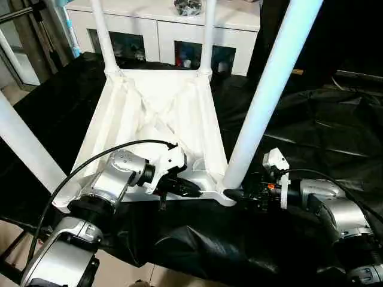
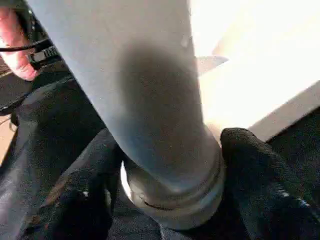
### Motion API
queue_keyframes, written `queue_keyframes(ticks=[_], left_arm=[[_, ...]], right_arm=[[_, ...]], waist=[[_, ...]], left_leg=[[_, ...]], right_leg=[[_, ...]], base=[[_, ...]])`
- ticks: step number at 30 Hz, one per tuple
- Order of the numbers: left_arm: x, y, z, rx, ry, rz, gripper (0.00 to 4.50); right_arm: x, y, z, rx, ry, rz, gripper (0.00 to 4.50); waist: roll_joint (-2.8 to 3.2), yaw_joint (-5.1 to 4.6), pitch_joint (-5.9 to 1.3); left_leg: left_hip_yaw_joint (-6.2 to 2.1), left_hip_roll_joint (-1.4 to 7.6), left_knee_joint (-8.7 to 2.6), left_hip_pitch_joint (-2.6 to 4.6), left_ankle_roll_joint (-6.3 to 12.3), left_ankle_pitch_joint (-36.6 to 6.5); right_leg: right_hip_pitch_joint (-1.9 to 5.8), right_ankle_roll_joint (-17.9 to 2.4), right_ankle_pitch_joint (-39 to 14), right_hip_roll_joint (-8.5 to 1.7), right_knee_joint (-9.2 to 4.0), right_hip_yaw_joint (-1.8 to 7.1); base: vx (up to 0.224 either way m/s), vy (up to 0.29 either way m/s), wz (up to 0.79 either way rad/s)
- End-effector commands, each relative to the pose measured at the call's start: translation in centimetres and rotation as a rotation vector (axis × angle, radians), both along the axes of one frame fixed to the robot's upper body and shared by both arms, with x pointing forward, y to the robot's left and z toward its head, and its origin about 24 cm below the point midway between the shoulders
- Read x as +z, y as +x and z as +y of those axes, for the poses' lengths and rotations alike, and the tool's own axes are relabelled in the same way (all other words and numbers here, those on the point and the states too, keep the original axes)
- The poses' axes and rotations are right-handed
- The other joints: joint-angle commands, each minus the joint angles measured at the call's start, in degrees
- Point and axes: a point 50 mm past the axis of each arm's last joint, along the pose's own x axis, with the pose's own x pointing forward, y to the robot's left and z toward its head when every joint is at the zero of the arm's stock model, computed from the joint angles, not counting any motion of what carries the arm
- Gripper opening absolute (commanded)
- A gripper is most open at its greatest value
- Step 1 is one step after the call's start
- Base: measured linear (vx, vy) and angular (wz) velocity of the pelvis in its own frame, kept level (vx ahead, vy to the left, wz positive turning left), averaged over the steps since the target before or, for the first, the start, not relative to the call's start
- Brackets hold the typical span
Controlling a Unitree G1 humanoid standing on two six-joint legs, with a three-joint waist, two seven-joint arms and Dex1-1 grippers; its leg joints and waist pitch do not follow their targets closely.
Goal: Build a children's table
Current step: Rotate leg to tighten
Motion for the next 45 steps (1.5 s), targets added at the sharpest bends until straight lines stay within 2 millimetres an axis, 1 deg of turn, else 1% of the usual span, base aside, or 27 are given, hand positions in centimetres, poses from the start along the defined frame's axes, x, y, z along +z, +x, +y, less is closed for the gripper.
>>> queue_keyframes(ticks=[1, 5, 10, 12, 16, 17, 18, 20, 21, 22, 25, 27, 30, 31, 32, 33, 34, 35, 37, 38, 39, 40, 41, 42, 43, 44, 45], left_arm=[[0.6, -0.5, -2.0, -0.09, -0.051, -0.017, 0.0], [0.5, 0.1, -2.5, -0.002, -0.062, -0.057, 0.0], [0.4, 0.3, -3.3, 0.046, -0.074, -0.08, 0.0], [0.4, 0.5, -3.6, 0.075, -0.073, -0.091, 0.0], [0.5, 1.5, -4.6, 0.195, -0.066, -0.132, 0.0], [0.6, 1.9, -4.9, 0.238, -0.069, -0.142, 0.0], [0.7, 2.2, -5.4, 0.287, -0.077, -0.158, 0.0], [0.8, 2.4, -5.7, 0.307, -0.083, -0.166, 0.0], [0.9, 2.4, -6.1, 0.32, -0.092, -0.167, 0.0], [1.0, 2.4, -6.5, 0.325, -0.103, -0.168, 0.0], [1.0, 2.0, -7.3, 0.296, -0.124, -0.157, 0.0], [1.0, 1.9, -7.4, 0.284, -0.126, -0.154, 0.0], [0.6, 1.4, -7.2, 0.229, -0.115, -0.153, 0.0], [0.5, 1.4, -6.8, 0.227, -0.11, -0.153, 0.0], [0.5, 1.4, -6.7, 0.227, -0.108, -0.153, 0.0], [0.4, 1.4, -6.6, 0.228, -0.104, -0.154, 0.0], [0.4, 1.5, -6.4, 0.23, -0.099, -0.157, 0.0], [0.3, 1.6, -5.9, 0.231, -0.091, -0.161, 0.0], [0.3, 1.7, -5.5, 0.229, -0.086, -0.161, 0.0], [0.3, 1.7, -5.1, 0.224, -0.08, -0.162, 0.0], [0.3, 1.7, -5.1, 0.224, -0.08, -0.162, 0.0], [0.3, 1.7, -4.9, 0.215, -0.076, -0.158, 0.0], [0.3, 1.7, -4.7, 0.209, -0.075, -0.156, 0.0], [0.3, 1.6, -4.6, 0.204, -0.074, -0.155, 0.0], [0.3, 1.5, -4.3, 0.18, -0.076, -0.147, 0.0], [0.2, 1.5, -4.3, 0.177, -0.076, -0.147, 0.0], [0.2, 1.0, -3.9, 0.117, -0.079, -0.13, 0.0]], right_arm=[[-0.1, -0.5, 1.4, 0.072, 0.033, 0.015, 2.85], [-0.5, -0.6, 1.6, 0.049, 0.037, 0.017, 2.66], [-0.9, -0.5, 1.8, 0.011, 0.041, 0.022, 2.59], [-1.1, -0.4, 1.9, -0.022, 0.039, 0.022, 2.58], [-2.0, 1.0, 2.2, -0.211, -0.018, 0.007, 2.54], [-2.3, 1.5, 2.3, -0.286, -0.039, 0.013, 2.53], [-2.6, 2.1, 2.5, -0.385, -0.063, 0.022, 2.53], [-2.8, 2.4, 2.6, -0.435, -0.074, 0.027, 2.53], [-3.1, 2.8, 2.7, -0.511, -0.085, 0.039, 2.53], [-3.4, 3.1, 2.9, -0.581, -0.098, 0.054, 2.53], [-3.4, 3.2, 4.2, -0.604, -0.078, 0.047, 2.53], [-3.4, 3.1, 4.5, -0.594, -0.069, 0.042, 3.08], [-3.0, 3.0, 4.5, -0.541, -0.058, 0.013, 3.24], [-2.6, 2.8, 3.7, -0.501, -0.062, -0.023, 3.43], [-2.6, 2.8, 3.5, -0.494, -0.061, -0.028, 3.55], [-2.4, 2.7, 3.2, -0.48, -0.057, -0.038, 3.55], [-2.2, 2.5, 2.6, -0.453, -0.051, -0.056, 3.55], [-1.7, 2.0, 1.3, -0.403, -0.048, -0.085, 3.55], [-1.4, 1.3, -0.2, -0.361, -0.049, -0.091, 3.55], [-0.9, 0.7, -1.8, -0.33, -0.042, -0.088, 3.55], [-0.9, 0.7, -1.8, -0.33, -0.042, -0.088, 3.55], [-0.5, 0.4, -2.9, -0.321, -0.039, -0.088, 3.55], [-0.2, 0.2, -3.6, -0.317, -0.035, -0.086, 3.55], [0.0, 0.0, -4.1, -0.314, -0.031, -0.085, 3.55], [0.4, -0.3, -5.1, -0.312, -0.019, -0.079, 3.55], [0.5, -0.3, -5.2, -0.312, -0.018, -0.078, 3.55], [1.2, -0.5, -6.7, -0.349, 0.008, -0.082, 3.55]], waist=[[-0.18, 0.0, -3.71], [-0.24, 0.6, -3.66], [-0.39, 0.46, -3.4], [-0.39, 0.3, -3.39], [-0.53, -0.2, -3.25], [-0.57, -0.53, -3.21], [-0.49, -0.92, -3.17], [-0.55, -1.47, -3.18], [-0.56, -1.58, -3.18], [-0.56, -1.79, -3.15], [-0.5, -2.33, -3.22], [-0.48, -2.36, -3.27], [-0.43, -2.2, -3.33], [-0.4, -2.2, -3.39], [-0.51, -2.14, -3.46], [-0.56, -2.08, -3.52], [-0.57, -1.8, -3.62], [-0.59, -1.73, -3.67], [-0.5, -0.98, -3.86], [-0.46, -0.81, -3.93], [-0.59, -0.58, -4.01], [-0.58, -0.54, -3.93], [-0.65, -0.43, -3.9], [-0.7, -0.56, -3.77], [-0.63, -0.55, -3.7], [-0.7, -0.61, -3.65], [-0.77, -0.54, -3.58]], left_leg=[[0.25, 0.31, -3.29, 0.8, 3.06, -12.2], [0.28, 0.33, -3.31, 0.92, 2.71, -12.7], [0.11, 0.21, -3.58, 0.99, 1.71, -15.4], [0.0, 0.21, -3.67, 0.92, 1.36, -15.7], [-0.07, -0.08, -3.72, 1.05, 0.63, -16.8], [-0.16, -0.17, -3.76, 0.89, 0.32, -17.1], [-0.24, -0.21, -3.81, 1.03, 0.04, -18.1], [-0.42, -0.29, -3.86, 0.82, -0.17, -18.4], [-0.42, -0.34, -3.88, 0.76, -0.07, -18.4], [-0.34, -0.37, -3.82, 0.93, 0.09, -18.9], [-0.51, -0.41, -3.91, 0.63, 0.17, -18.6], [-0.43, -0.34, -3.87, 0.72, 0.69, -18.6], [-0.33, -0.21, -3.89, 0.56, 1.26, -17.8], [-0.27, -0.18, -3.83, 0.64, 1.28, -17.5], [-0.29, -0.18, -3.8, 0.42, 1.53, -16.6], [-0.21, -0.18, -3.72, 0.41, 1.78, -16.0], [0.04, -0.12, -3.43, 0.71, 2.8, -14.8], [0.01, -0.08, -3.42, 0.64, 3.07, -14.2], [0.1, 0.02, -3.14, 0.54, 4.76, -11.1], [0.14, -0.02, -3.03, 0.55, 5.24, -10.6], [0.17, 0.02, -2.92, 0.59, 5.66, -10.0], [0.21, -0.01, -2.86, 0.42, 6.37, -9.2], [0.19, -0.05, -2.87, 0.41, 6.68, -9.7], [0.16, -0.07, -2.92, 0.25, 6.53, -10.5], [0.19, -0.05, -2.98, 0.36, 6.43, -11.4], [0.17, 0.02, -2.97, 0.42, 6.09, -12.6], [0.13, -0.01, -3.07, 0.41, 5.62, -13.0]], right_leg=[[2.89, -14.3, -8.7, -1.58, -3.4, 1.21], [2.81, -14.1, -9.1, -1.62, -3.42, 1.26], [2.69, -12.2, -15.1, -1.8, -4.15, 1.27], [2.68, -11.5, -16.2, -1.86, -4.27, 1.28], [2.38, -10.1, -20.2, -1.85, -4.8, 1.19], [2.41, -9.4, -21.7, -1.81, -4.91, 1.15], [2.19, -9.0, -23.2, -1.77, -5.12, 1.06], [2.26, -8.3, -24.6, -1.8, -5.28, 0.97], [2.31, -8.0, -24.9, -1.76, -5.37, 0.94], [2.0, -7.9, -25.5, -1.72, -5.56, 0.98], [2.15, -7.5, -25.5, -1.76, -5.59, 0.91], [2.07, -8.0, -24.0, -1.65, -5.51, 0.99], [2.29, -9.1, -20.7, -1.65, -5.18, 1.1], [2.24, -9.4, -19.8, -1.62, -5.09, 1.14], [2.6, -9.9, -17.6, -1.55, -4.83, 1.12], [2.66, -10.1, -16.5, -1.55, -4.73, 1.17], [2.55, -11.3, -13.2, -1.51, -4.48, 1.31], [2.69, -11.7, -12.0, -1.53, -4.28, 1.32], [3.08, -13.2, -6.3, -1.5, -3.7, 1.38], [3.21, -13.7, -4.8, -1.42, -3.51, 1.37], [3.31, -14.1, -3.3, -1.45, -3.33, 1.39], [3.32, -14.9, -1.7, -1.49, -3.11, 1.36], [3.52, -15.0, -2.4, -1.54, -3.29, 1.26], [3.52, -14.9, -4.2, -1.62, -3.4, 1.21], [3.46, -14.8, -5.6, -1.65, -3.62, 1.19], [3.38, -14.4, -8.0, -1.68, -3.81, 1.16], [3.41, -13.9, -10.3, -1.75, -4.0, 1.1]], base=[[0.0, 0.0, 0.0], [0.0, 0.0, 0.0], [0.0, 0.0, 0.0], [0.0, 0.0, 0.0], [0.0, 0.0, 0.0], [0.0, 0.0, 0.0], [0.0, 0.0, 0.0], [0.0, 0.0, 0.0], [0.0, 0.0, 0.0], [0.0, 0.0, 0.0], [0.0, 0.0, 0.0], [0.0, 0.0, 0.0], [0.0, 0.0, 0.0], [0.0, 0.0, 0.0], [0.0, 0.0, 0.0], [0.0, 0.0, 0.0], [0.0, 0.0, 0.0], [0.0, 0.0, 0.0], [0.0, 0.0, 0.0], [0.0, 0.0, 0.0], [0.0, 0.0, 0.0], [0.0, 0.0, 0.0], [0.0, 0.0, 0.0], [0.0, 0.0, 0.0], [0.0, 0.0, 0.0], [0.0, 0.0, 0.0], [0.0, 0.0, 0.0]])
